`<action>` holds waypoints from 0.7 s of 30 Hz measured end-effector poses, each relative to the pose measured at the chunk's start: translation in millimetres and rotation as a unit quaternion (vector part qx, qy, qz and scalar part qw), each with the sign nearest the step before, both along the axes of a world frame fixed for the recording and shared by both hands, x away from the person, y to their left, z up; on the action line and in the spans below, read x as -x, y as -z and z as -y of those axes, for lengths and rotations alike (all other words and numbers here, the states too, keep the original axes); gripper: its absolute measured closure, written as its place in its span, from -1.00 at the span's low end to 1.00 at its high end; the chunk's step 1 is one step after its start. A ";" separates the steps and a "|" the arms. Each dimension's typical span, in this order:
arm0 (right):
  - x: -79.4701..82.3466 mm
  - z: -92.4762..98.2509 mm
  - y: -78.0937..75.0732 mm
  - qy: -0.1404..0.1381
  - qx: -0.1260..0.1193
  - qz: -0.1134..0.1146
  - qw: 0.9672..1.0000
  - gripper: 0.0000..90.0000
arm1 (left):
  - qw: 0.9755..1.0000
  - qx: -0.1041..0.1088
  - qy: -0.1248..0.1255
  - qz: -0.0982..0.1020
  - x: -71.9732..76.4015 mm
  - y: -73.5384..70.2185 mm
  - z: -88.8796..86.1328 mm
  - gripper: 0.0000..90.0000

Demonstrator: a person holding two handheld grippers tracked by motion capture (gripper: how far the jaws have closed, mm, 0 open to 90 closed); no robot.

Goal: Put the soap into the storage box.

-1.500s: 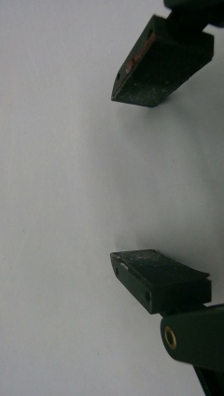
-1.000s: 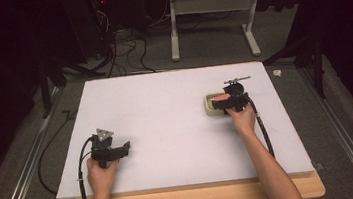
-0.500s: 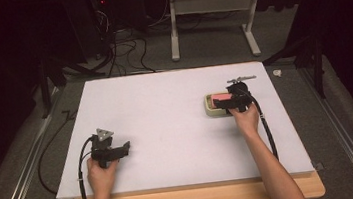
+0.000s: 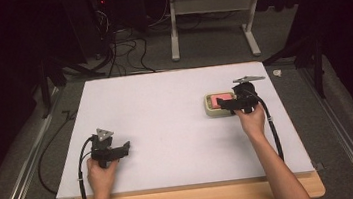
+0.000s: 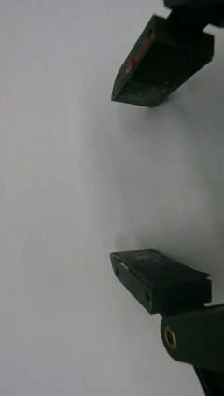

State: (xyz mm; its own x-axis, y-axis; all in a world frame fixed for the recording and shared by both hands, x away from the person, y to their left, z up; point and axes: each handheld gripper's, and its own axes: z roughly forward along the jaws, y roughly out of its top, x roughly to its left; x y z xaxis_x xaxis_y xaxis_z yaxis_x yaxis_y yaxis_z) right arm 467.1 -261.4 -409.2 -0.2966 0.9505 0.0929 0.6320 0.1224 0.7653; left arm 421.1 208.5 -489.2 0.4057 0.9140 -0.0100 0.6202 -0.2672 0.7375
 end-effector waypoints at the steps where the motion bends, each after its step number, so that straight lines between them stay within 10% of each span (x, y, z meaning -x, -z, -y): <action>1: 2.1 1.2 -0.8 0.001 -0.001 0.002 1.000 -0.67 | 1.000 0.000 0.000 0.000 0.0 0.0 0.0 -0.56; 21: 34.9 18.9 -15.1 -0.014 -0.013 0.039 0.999 -0.66 | 1.000 0.000 0.000 0.000 0.0 0.0 0.1 -0.56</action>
